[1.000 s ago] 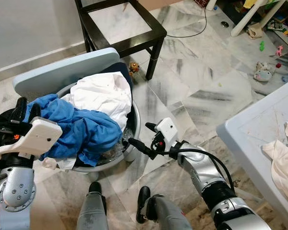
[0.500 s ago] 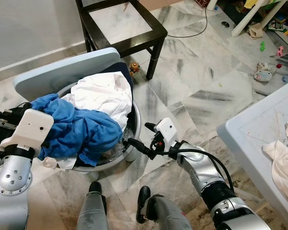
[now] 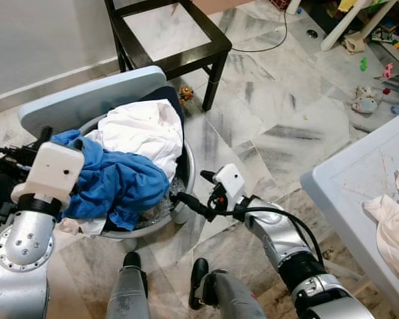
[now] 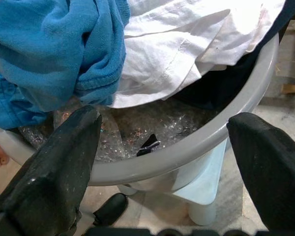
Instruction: Hang hanger
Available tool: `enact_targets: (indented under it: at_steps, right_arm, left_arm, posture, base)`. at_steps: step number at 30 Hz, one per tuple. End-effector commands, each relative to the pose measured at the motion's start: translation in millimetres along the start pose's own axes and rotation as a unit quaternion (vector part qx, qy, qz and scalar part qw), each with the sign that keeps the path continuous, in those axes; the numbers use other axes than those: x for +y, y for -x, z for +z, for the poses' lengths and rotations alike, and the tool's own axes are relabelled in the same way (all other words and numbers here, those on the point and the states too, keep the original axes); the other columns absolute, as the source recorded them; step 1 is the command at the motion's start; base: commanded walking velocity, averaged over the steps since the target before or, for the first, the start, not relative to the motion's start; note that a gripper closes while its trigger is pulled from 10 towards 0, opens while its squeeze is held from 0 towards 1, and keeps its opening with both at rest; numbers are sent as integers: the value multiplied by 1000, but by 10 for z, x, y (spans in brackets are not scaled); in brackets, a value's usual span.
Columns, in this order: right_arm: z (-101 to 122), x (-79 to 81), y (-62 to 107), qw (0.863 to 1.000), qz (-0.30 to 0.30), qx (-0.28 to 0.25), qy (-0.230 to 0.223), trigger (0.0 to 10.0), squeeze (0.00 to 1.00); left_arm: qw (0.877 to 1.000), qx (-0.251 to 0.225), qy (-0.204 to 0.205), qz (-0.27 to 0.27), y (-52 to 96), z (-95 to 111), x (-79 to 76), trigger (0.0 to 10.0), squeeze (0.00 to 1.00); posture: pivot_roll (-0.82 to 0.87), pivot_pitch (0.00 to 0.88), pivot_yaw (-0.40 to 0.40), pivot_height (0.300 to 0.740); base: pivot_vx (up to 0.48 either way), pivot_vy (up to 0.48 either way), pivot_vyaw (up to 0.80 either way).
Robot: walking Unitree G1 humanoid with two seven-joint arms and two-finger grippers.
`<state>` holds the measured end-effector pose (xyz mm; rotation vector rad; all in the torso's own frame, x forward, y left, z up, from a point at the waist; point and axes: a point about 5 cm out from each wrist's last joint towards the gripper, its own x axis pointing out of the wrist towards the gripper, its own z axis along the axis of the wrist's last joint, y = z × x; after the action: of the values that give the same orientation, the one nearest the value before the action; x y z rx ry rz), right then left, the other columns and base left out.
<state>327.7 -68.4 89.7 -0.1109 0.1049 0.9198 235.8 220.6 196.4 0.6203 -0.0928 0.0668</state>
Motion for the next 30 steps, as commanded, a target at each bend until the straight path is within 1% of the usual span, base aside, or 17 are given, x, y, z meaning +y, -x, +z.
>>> enact_targets:
  at_steps: [1, 3, 4, 8, 11, 17, 18, 20, 21, 22, 27, 30]
  right_arm:
    - [-129, 15, 54, 1000, -3, 20, -9, 10000, 0]
    - [-130, 15, 54, 1000, -3, 21, -9, 10000, 0]
    - [-131, 15, 54, 1000, -3, 21, -9, 10000, 0]
    - [-129, 16, 50, 1000, -3, 22, -9, 10000, 0]
    - [-130, 18, 47, 1000, -3, 22, -9, 10000, 0]
    - [-133, 22, 44, 1000, -3, 22, -9, 10000, 0]
    - [-144, 22, 49, 1000, -4, 23, -10, 10000, 0]
    - [-150, 21, 53, 1000, -5, 24, -10, 10000, 0]
    - [-152, 20, 55, 1000, -6, 25, -10, 10000, 0]
    - [-156, 19, 57, 1000, -7, 26, -10, 10000, 0]
    - [-163, 21, 56, 1000, -8, 27, -11, 10000, 0]
    - [-170, 24, 56, 1000, -10, 27, -11, 10000, 0]
  left_arm:
    - [999, 28, 11, -29, 68, -76, -58, 10000, 1000]
    - [999, 35, 12, -29, 86, -96, -56, 10000, 1000]
    - [998, 41, 9, -43, 106, -119, -74, 10000, 1000]
    - [996, 57, 7, -61, 148, -188, -98, 10000, 1000]
    - [996, 61, 9, -65, 152, -198, -105, 10000, 1000]
    - [995, 73, 1, -70, 144, -226, -97, 10000, 1000]
    - [994, 81, -5, -69, 143, -256, -66, 10000, 0]
    - [995, 83, -9, -59, 131, -273, -21, 4392, 0]
    - [995, 84, -11, -56, 126, -282, -5, 1255, 0]
    - [995, 84, -14, -51, 118, -291, 20, 0, 0]
    - [995, 91, -21, -42, 99, -347, 79, 0, 0]
    - [994, 96, -21, -40, 95, -385, 89, 0, 0]
  posture:
    - [435, 395, -172, 740]
    - [434, 395, -172, 740]
    - [435, 396, -172, 740]
    - [436, 396, -171, 740]
    - [437, 397, -170, 740]
    - [436, 395, -169, 740]
    - [434, 395, -168, 740]
    - [434, 394, -167, 740]
    - [434, 394, -167, 740]
    - [433, 394, -168, 740]
    - [435, 394, -167, 740]
    - [435, 395, -166, 740]
  base:
    - [0, 0, 0]
    - [0, 0, 0]
    - [0, 0, 0]
    - [0, 0, 0]
    - [0, 0, 0]
    - [0, 0, 0]
    - [0, 0, 0]
    - [0, 0, 0]
    - [0, 0, 0]
    - [0, 0, 0]
    - [0, 0, 0]
    - [0, 0, 0]
